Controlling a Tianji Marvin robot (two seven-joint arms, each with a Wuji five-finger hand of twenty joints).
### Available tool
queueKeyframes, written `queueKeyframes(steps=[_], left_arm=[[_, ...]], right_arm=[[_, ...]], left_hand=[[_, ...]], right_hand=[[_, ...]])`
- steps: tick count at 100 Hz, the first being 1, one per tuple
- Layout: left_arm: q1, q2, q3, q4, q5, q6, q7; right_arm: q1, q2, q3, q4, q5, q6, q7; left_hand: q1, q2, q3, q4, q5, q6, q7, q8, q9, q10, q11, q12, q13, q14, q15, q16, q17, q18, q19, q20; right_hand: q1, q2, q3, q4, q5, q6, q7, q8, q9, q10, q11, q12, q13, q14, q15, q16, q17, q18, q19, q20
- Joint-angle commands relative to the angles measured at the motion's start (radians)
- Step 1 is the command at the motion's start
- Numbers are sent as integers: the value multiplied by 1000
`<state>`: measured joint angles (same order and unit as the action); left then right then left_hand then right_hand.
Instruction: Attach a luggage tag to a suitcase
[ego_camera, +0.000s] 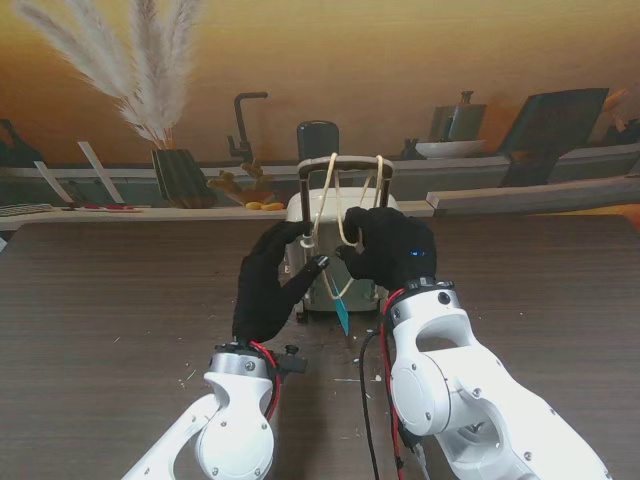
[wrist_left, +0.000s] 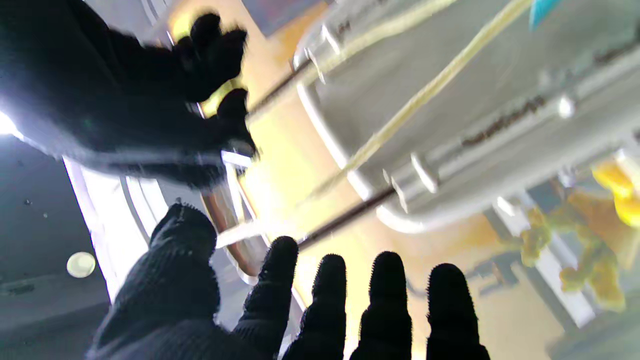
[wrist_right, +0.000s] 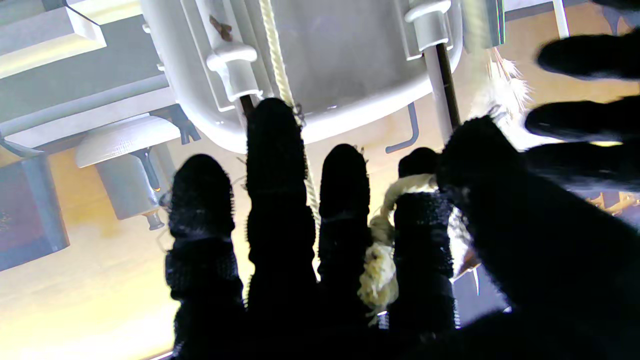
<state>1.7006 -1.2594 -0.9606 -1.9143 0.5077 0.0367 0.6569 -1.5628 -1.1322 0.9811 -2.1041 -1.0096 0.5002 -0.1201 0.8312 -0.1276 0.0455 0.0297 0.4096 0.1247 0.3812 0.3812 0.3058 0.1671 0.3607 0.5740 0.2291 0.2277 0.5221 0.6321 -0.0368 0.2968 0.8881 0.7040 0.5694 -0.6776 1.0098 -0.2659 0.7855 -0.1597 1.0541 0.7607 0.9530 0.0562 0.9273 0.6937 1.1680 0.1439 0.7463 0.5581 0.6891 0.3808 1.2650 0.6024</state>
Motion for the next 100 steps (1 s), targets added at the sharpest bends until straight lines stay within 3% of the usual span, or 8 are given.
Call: queueKeyframes(steps=[1,12,26,40,53,68,82,100], left_arm=[[14,-11,-16,-2,25,4,25],[24,-22,-43,5,41,-19,106],[12,-25,-82,21,54,-52,140],[-21,-10,-115,47,65,-73,90],[-65,6,-135,86,67,-79,13],[-122,17,-130,140,63,-83,-48],[-181,16,-113,199,36,-101,-81],[-242,17,-85,255,-5,-126,-138]], right_arm=[[-7,4,3,-5,0,-5,9],[-11,4,6,-5,3,-8,6],[-15,3,8,-4,6,-14,-2],[-20,3,10,-7,5,-20,-7],[-25,4,11,-9,-5,-26,-9],[-28,4,11,-11,-6,-31,-13],[-33,5,12,-13,-10,-37,-15],[-37,5,13,-14,-9,-43,-18]], left_hand=[[5,32,-10,4,26,13,-11,-18,7,5,5,-17,-2,-19,2,-6,4,-74,-2,13],[30,26,3,-1,36,11,8,-21,44,3,39,-6,27,-19,34,6,24,-63,27,30],[72,0,28,-5,-45,-26,-2,-38,19,-30,49,-7,27,-46,41,1,19,-72,28,25],[109,-40,107,-17,-124,-73,-18,-89,-23,-79,13,-55,22,-86,-20,-50,5,-82,-18,-2],[134,-78,211,-45,-136,-49,-53,-138,-28,-123,-22,-109,66,-147,-86,-109,34,-111,-83,-43],[117,-114,270,-54,-137,-37,-68,-157,-25,-137,-40,-143,79,-173,-155,-169,43,-124,-162,-103],[34,-163,314,-51,-130,-34,-72,-161,-23,-139,-42,-155,77,-186,-199,-212,39,-140,-233,-151],[-52,-176,320,-52,-39,-73,-46,-149,36,-119,-49,-169,77,-171,-233,-245,36,-132,-325,-205]], right_hand=[[42,14,7,-3,0,9,30,33,-23,12,-12,-7,-10,6,-9,-9,-7,4,-4,0],[41,15,6,-2,-1,8,29,35,-23,13,-12,-7,-10,6,-9,-8,-6,5,-4,1],[41,16,5,-2,-1,4,29,37,-22,11,-12,-8,-9,7,-9,-7,-7,4,-5,1],[39,19,4,-2,-1,3,27,37,-20,9,-11,-8,-9,8,-9,-6,-7,5,-5,2],[38,20,3,-2,-1,1,26,37,-18,9,-11,-9,-8,8,-8,-6,-6,6,-4,2],[40,21,2,-2,0,-1,25,38,-15,11,-11,-9,-7,9,-8,-5,-6,8,-4,2],[41,22,1,-2,-1,0,23,36,-15,10,-11,-9,-6,9,-7,-5,-5,8,-4,3],[41,22,1,-2,1,-1,23,35,-14,10,-12,-9,-5,9,-8,-4,-4,6,-4,3]])
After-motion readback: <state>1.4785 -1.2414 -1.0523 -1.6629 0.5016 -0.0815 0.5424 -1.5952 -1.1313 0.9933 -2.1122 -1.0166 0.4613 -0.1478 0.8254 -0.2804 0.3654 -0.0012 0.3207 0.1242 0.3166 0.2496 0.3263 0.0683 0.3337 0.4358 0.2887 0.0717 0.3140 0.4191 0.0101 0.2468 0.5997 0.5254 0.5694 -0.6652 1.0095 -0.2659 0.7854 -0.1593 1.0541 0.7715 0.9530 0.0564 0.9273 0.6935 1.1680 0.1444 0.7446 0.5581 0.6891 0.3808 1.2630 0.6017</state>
